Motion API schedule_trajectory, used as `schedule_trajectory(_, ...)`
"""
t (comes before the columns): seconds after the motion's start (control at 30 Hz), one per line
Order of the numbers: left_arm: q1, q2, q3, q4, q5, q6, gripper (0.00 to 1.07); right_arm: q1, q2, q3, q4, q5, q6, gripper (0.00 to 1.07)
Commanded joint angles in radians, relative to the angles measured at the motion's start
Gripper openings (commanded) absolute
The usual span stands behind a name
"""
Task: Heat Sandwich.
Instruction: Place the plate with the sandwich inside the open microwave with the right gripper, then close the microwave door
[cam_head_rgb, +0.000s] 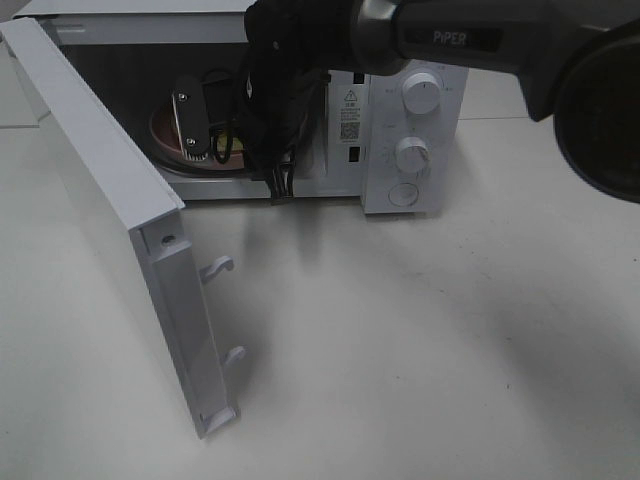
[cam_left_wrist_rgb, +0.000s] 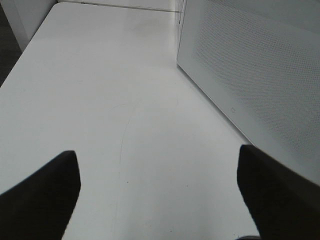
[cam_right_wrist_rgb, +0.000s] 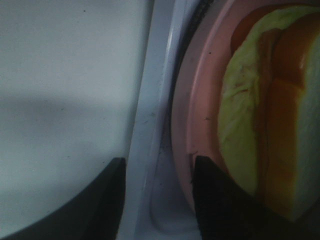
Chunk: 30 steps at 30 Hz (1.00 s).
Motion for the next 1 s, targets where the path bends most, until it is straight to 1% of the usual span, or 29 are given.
schedule_trajectory(0.03,0.002,-0.017,0.003,0.000,-0.013,-0.006,0.80,0.003,-0.046,0.052,0.008,0.009,0.005,0.46)
schedule_trajectory(0.07,0.002,-0.017,0.003,0.000,-0.013,-0.006,0.80,0.003,-0.074,0.112,0.008,-0.009,0.002,0.46)
schedule_trajectory(0.17,0.002,-0.017,0.003,0.000,-0.013,-0.006,0.80,0.006,-0.123,0.189,0.008,-0.020,0.002,0.46)
schedule_trajectory(0.2,0.002,-0.017,0.003,0.000,-0.013,-0.006,0.80,0.014,-0.162,0.239,0.007,-0.043,0.002,0.46)
schedule_trajectory(0.23,0.002,-0.017,0.003,0.000,-0.013,-0.006,0.80,0.014,-0.162,0.239,0.007,-0.043,0.002,0.46)
schedule_trajectory(0.33,0.002,-0.017,0.003,0.000,-0.013,-0.006,0.80,0.031,-0.220,0.315,0.002,-0.074,0.002,0.46)
schedule_trajectory(0.37,0.002,-0.017,0.003,0.000,-0.013,-0.006,0.80,0.031,-0.220,0.315,0.002,-0.074,0.002,0.46)
schedule_trajectory(0.5,0.002,-0.017,0.003,0.000,-0.013,-0.006,0.80,0.073,-0.335,0.449,0.001,-0.084,0.019,0.46)
schedule_trajectory(0.57,0.002,-0.017,0.003,0.000,-0.013,-0.006,0.80,0.079,-0.350,0.467,0.001,-0.083,0.032,0.46)
schedule_trajectory(0.63,0.002,-0.017,0.003,0.000,-0.013,-0.006,0.80,0.095,-0.390,0.513,0.000,-0.083,0.083,0.46)
schedule_trajectory(0.67,0.002,-0.017,0.003,0.000,-0.013,-0.006,0.80,0.103,-0.429,0.558,-0.008,-0.083,0.149,0.46)
schedule_trajectory(0.73,0.002,-0.017,0.003,0.000,-0.013,-0.006,0.80,0.111,-0.445,0.574,-0.017,-0.083,0.178,0.46)
schedule_trajectory(0.8,0.002,-0.017,0.003,0.000,-0.013,-0.006,0.80,0.114,-0.494,0.616,-0.026,-0.085,0.254,0.46)
schedule_trajectory(0.83,0.002,-0.017,0.003,0.000,-0.013,-0.006,0.80,0.122,-0.533,0.655,-0.030,-0.085,0.316,0.46)
schedule_trajectory(0.87,0.002,-0.017,0.003,0.000,-0.013,-0.006,0.80,0.122,-0.533,0.655,-0.030,-0.085,0.316,0.46)
schedule_trajectory(0.93,0.002,-0.017,0.003,0.000,-0.013,-0.006,0.80,0.130,-0.573,0.703,-0.041,-0.085,0.377,0.46)
schedule_trajectory(0.97,0.002,-0.017,0.003,0.000,-0.013,-0.006,0.80,0.131,-0.612,0.748,-0.053,-0.085,0.421,0.46)
schedule_trajectory(1.0,0.002,-0.017,0.003,0.000,-0.013,-0.006,0.80,0.131,-0.612,0.748,-0.053,-0.085,0.421,0.46)
